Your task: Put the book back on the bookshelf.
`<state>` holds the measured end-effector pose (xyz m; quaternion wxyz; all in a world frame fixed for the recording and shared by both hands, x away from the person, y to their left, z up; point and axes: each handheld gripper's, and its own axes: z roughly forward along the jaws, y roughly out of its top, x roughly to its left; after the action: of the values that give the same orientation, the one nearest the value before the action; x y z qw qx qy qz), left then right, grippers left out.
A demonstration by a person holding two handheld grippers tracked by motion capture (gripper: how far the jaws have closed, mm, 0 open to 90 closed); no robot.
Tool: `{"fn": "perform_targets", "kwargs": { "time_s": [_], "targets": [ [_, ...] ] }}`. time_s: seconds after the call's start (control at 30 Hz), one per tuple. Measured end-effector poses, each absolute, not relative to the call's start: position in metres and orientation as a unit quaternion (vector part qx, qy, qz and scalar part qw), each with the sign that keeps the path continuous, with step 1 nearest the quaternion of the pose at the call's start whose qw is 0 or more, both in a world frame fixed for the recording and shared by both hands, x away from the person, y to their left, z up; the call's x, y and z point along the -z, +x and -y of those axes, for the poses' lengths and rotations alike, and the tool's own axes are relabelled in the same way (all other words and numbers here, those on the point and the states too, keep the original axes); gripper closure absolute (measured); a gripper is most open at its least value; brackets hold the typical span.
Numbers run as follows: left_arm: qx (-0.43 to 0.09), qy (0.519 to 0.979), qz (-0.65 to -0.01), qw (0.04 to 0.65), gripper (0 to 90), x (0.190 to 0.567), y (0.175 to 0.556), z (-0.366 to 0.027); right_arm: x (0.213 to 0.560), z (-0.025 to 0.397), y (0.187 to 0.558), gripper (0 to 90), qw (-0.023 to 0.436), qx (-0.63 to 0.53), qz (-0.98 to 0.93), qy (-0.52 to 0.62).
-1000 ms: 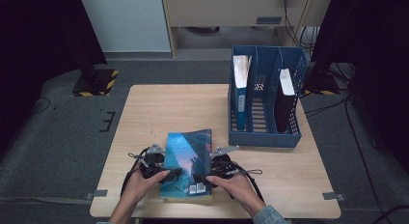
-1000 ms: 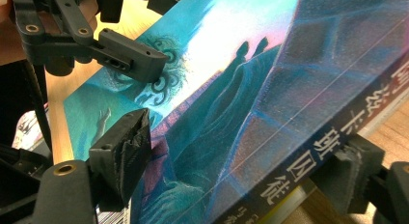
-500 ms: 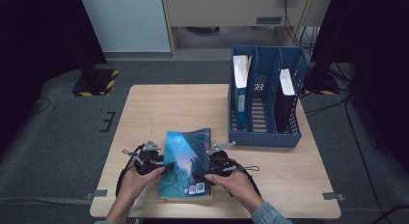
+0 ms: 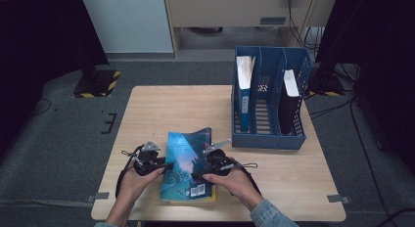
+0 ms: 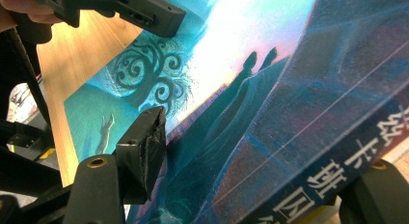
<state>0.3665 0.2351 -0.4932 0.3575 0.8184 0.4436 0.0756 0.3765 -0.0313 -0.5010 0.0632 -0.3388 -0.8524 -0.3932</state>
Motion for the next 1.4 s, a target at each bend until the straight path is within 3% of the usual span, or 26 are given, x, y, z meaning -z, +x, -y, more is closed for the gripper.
{"fn": "perform_targets", "kwargs": {
  "time_s": [0.8, 1.07, 1.4],
  "targets": [
    [-0.077, 0.818, -0.442, 0.361, 63.4, 0.492, 0.367, -0.237, 0.511, 0.037, 0.381, 32.2, 0.085, 0.407, 0.845, -0.337],
    [-0.076, 0.817, -0.443, 0.361, 72.1, 0.489, 0.366, -0.24, 0.504, 0.039, 0.383, 42.7, 0.089, 0.416, 0.838, -0.341],
    [-0.075, 0.816, -0.441, 0.366, 80.5, 0.478, 0.365, -0.242, 0.493, 0.039, 0.385, 48.9, 0.097, 0.41, 0.841, -0.339]
  ]
}}
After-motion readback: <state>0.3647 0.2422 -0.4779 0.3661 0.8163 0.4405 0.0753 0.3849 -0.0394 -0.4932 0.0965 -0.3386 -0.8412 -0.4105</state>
